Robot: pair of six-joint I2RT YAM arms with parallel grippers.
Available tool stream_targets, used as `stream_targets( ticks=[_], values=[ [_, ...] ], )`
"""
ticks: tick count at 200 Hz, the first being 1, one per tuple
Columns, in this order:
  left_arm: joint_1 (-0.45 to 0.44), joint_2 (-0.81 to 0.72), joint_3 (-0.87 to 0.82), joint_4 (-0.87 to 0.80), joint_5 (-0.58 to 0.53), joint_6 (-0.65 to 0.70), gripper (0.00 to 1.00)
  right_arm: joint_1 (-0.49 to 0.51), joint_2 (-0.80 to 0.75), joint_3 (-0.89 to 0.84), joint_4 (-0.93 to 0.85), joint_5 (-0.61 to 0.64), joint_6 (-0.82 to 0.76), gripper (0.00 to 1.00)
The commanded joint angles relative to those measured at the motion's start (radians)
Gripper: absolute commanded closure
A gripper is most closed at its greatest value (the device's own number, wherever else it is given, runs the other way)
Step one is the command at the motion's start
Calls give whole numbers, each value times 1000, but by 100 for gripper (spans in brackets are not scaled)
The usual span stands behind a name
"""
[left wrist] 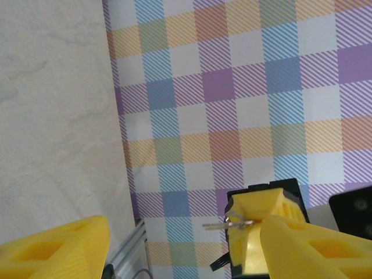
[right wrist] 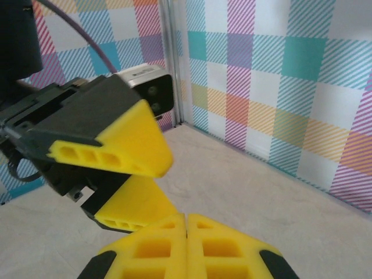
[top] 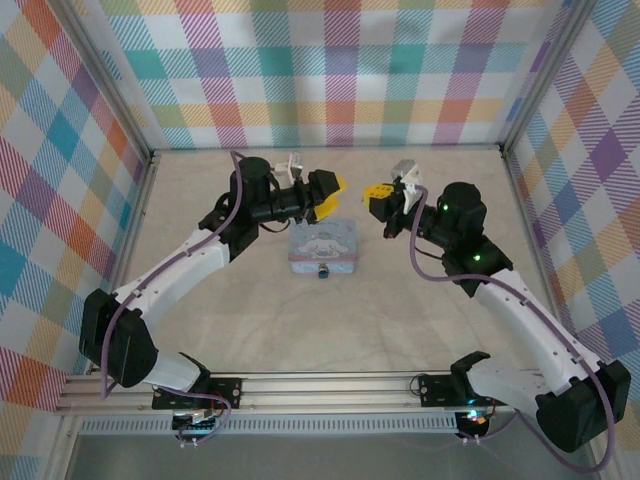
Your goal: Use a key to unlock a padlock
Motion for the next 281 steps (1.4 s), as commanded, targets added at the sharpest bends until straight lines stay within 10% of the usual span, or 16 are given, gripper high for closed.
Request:
stream_targets(
  ticks=[1,94,212,281],
  values=[
    [2,13,42,43,42,-57,31,12,-16,-11,93,9,-59,100],
    [-8,22,47,85,52,-83,32,30,-22,-29,123,44,-76,100],
    [-41,-120,-187,390,-286,171,31,12,38,-252,590,295,1093,100],
    [-106,-43,-184,502,-274,215,38,31,114,-330,838,320,1313,100]
  ],
)
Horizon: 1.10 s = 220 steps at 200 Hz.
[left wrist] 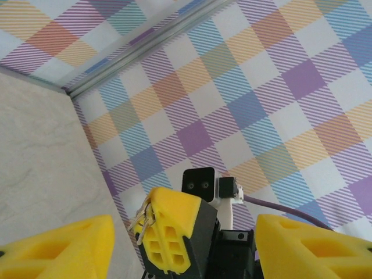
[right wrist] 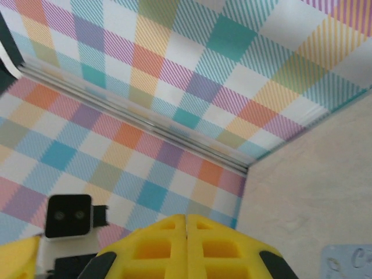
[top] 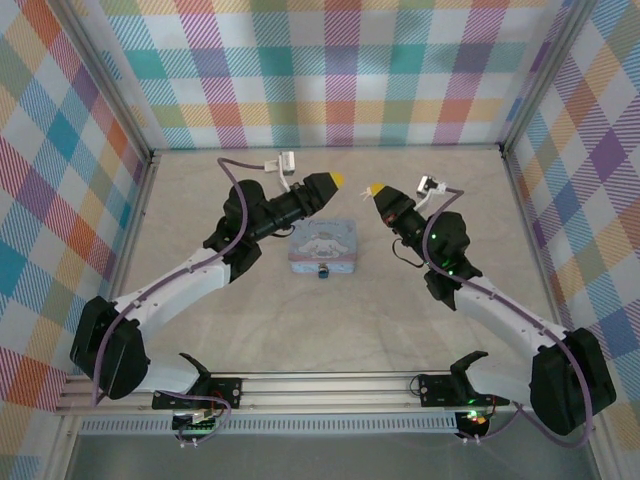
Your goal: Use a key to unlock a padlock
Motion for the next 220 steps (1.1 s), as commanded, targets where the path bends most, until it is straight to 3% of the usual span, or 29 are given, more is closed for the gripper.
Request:
stream_targets(
  ticks=[1,67,151,220],
  values=[
    [-26,26,1,104,-11,35,38,11,16,-19,186,35,133,100],
    [-56,92,44,145,3,22,53,30,39,-22,233,35,160,100],
    [-62,133,94,155,17,23,65,32,72,-33,293,10,204,100],
    [-67,150,95,147,19,22,65,32,81,-36,335,7,210,100]
  ],
)
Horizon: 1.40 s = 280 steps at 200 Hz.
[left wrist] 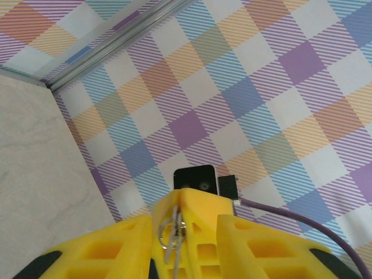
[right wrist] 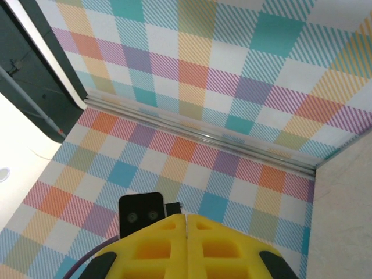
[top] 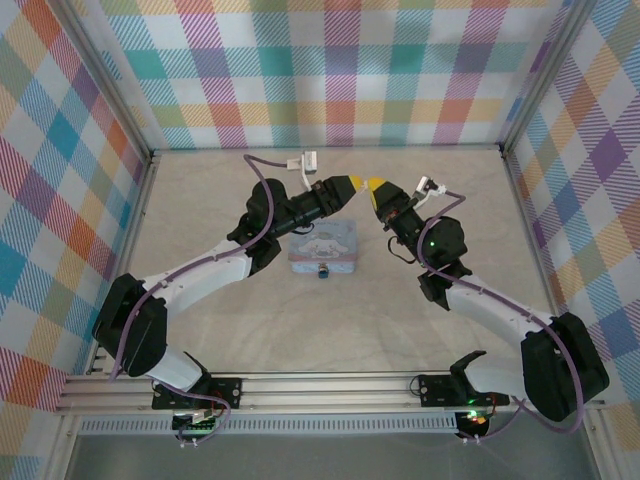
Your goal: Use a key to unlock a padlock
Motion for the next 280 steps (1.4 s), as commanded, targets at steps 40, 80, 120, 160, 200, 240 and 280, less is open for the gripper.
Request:
stream_targets(
  ticks=[40,80,120,160,200,240,280],
  values=[
    [-20,13,48,45,22,13,74,6,23,-13,94,-4,19,100],
    [-20,17,56,36,25,19,88,6,30,-12,96,-9,20,100],
    [-20,14,69,0,22,42,100,6,28,-16,92,-11,14,100],
    [-5,-32,119,-248,19,148,100,-32,-61,-55,-107,-44,-18,54],
    [37,-33,274,-743,117,329,100,-171,-284,-51,-626,-133,-223,42],
    [69,-8,361,-1084,192,470,100,-295,-320,107,-1069,-332,-511,41],
    [103,26,366,-1150,322,501,100,-317,-153,257,-1169,-677,-694,55]
  ],
)
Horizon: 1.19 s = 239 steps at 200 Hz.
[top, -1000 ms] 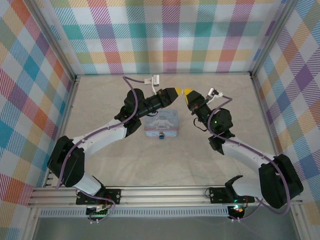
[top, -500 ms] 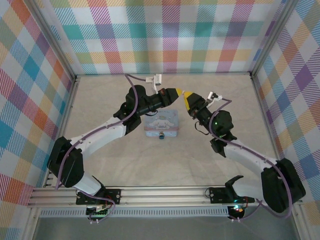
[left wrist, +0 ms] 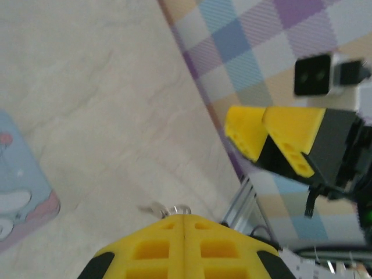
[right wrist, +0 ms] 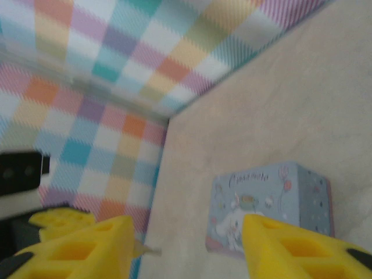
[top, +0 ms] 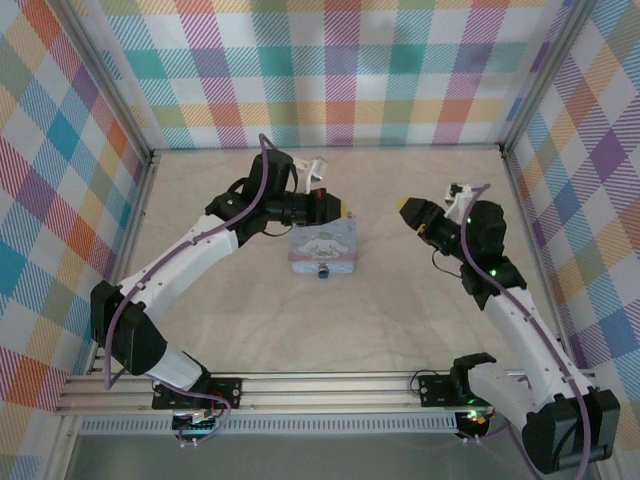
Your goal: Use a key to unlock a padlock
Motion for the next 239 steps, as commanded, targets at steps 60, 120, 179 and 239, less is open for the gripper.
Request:
stream_targets(
  ticks=[60,120,179,239],
  values=[
    [18,14,-50,49,205,3,100,36,195,27,265,-535,2,54],
    [16,6,-74,110,239,-14,100,127,232,51,270,-543,-49,60],
    [14,-11,-91,162,256,-25,100,146,235,68,245,-538,-82,60],
    [12,-27,-98,171,266,-26,100,147,207,67,210,-489,-118,51]
  ],
)
